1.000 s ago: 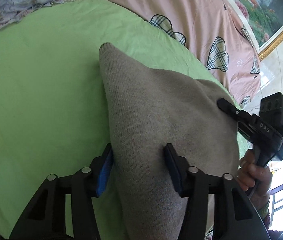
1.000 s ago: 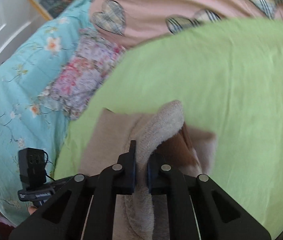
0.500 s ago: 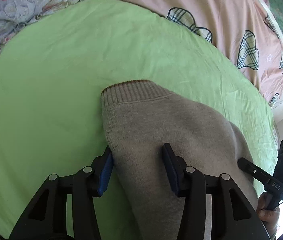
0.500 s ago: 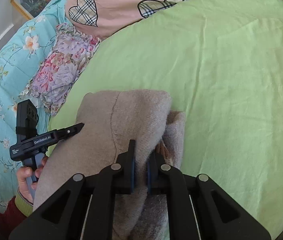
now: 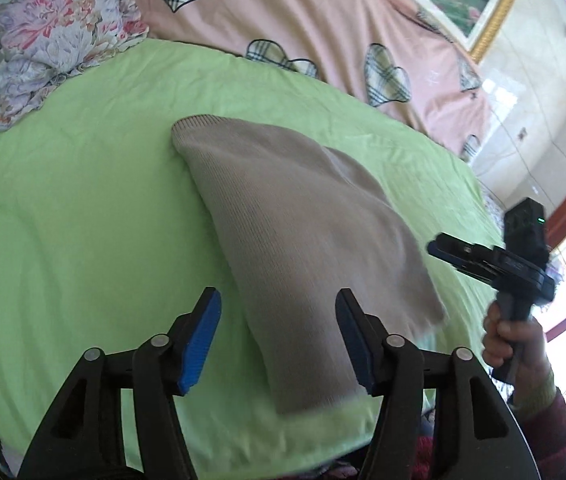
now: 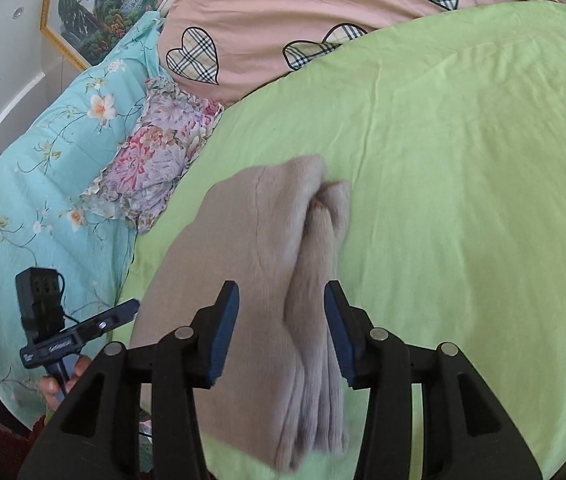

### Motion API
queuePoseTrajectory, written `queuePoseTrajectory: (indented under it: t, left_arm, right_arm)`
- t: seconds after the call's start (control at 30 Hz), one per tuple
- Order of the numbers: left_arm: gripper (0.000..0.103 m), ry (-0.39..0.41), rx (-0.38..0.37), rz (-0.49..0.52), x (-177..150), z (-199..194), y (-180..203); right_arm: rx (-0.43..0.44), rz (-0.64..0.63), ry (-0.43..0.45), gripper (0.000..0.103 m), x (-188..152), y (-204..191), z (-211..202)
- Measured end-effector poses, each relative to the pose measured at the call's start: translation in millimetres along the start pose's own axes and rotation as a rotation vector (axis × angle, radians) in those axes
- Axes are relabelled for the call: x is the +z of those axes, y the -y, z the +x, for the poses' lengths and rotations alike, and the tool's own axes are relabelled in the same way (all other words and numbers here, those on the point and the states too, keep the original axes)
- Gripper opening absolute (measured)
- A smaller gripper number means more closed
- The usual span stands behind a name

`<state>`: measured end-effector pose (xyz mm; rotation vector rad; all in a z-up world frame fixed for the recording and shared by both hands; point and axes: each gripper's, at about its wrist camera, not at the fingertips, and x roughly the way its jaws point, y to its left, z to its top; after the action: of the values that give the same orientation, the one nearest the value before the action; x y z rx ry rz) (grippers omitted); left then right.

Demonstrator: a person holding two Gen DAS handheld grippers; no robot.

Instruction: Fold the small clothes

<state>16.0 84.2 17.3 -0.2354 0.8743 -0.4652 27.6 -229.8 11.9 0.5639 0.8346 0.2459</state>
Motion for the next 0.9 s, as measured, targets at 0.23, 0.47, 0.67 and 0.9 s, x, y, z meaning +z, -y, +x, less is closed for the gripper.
queuePoseTrajectory:
  t: [0.23, 0.47, 0.67, 0.9]
  left_arm:
    - [0.065, 0.008, 0.046, 0.089, -49, -7, 30]
    - [0.058, 0.007, 0.249, 0.166, -62, 23, 40]
    - [0.032, 0.026, 0.253, 0.012, -63, 27, 23]
    - [0.013, -0.002, 0.296, 0.064, -67, 42, 33]
  right_arm:
    - [0.005, 0.016, -0.041, 0.046, -38, 4, -3]
    - [0.004, -0.041, -0.049, 0.046, -44, -12, -2]
    - [-0.019, -0.086, -0.069, 0.046, -50, -18, 8]
    - [-0.024, -0.113, -0.073, 0.01, -44, -29, 10]
